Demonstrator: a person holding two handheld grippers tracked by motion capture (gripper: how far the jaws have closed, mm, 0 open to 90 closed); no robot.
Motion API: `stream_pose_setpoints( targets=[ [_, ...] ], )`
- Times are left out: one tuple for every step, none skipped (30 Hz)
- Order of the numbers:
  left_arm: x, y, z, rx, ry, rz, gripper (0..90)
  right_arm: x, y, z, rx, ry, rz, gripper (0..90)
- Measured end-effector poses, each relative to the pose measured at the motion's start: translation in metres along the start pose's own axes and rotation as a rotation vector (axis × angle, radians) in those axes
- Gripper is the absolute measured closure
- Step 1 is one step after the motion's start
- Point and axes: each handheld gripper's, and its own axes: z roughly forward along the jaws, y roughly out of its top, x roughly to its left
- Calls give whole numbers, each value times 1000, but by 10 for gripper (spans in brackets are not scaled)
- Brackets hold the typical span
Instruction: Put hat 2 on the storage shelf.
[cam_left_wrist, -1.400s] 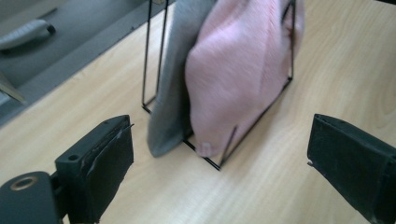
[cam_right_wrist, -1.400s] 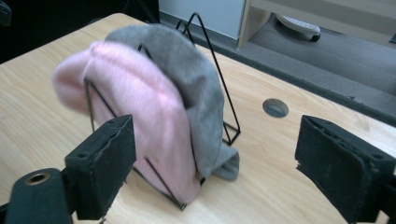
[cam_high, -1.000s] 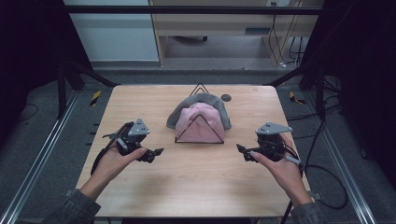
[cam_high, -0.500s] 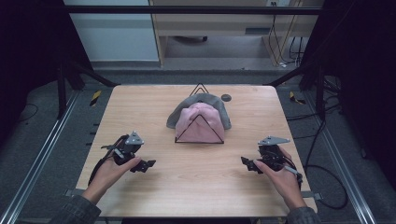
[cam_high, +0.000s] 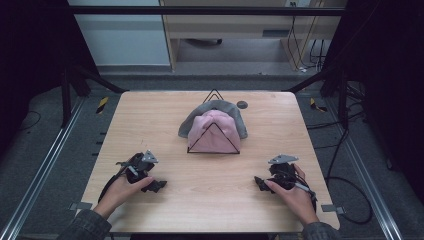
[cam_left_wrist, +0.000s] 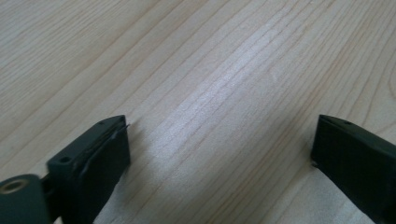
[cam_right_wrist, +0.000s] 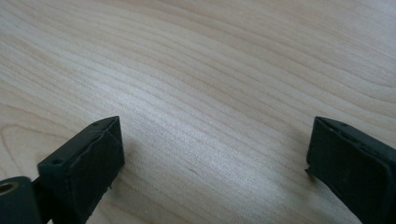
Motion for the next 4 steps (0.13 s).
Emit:
stream_pose_setpoints(
  targets=[
    [0, 0, 0, -4, 3, -2, 23, 0, -5, 1, -44, 4, 5, 29],
    [-1, -1, 1, -8, 4, -3, 17, 0, -7, 1, -61, 4, 3, 29],
    [-1, -1, 1, -8, 7, -3, 10, 0, -8, 1, -66, 4, 3, 29],
    [-1, -1, 1, -8, 7, -5, 3, 0, -8, 0, -66, 4, 0, 29]
  ],
)
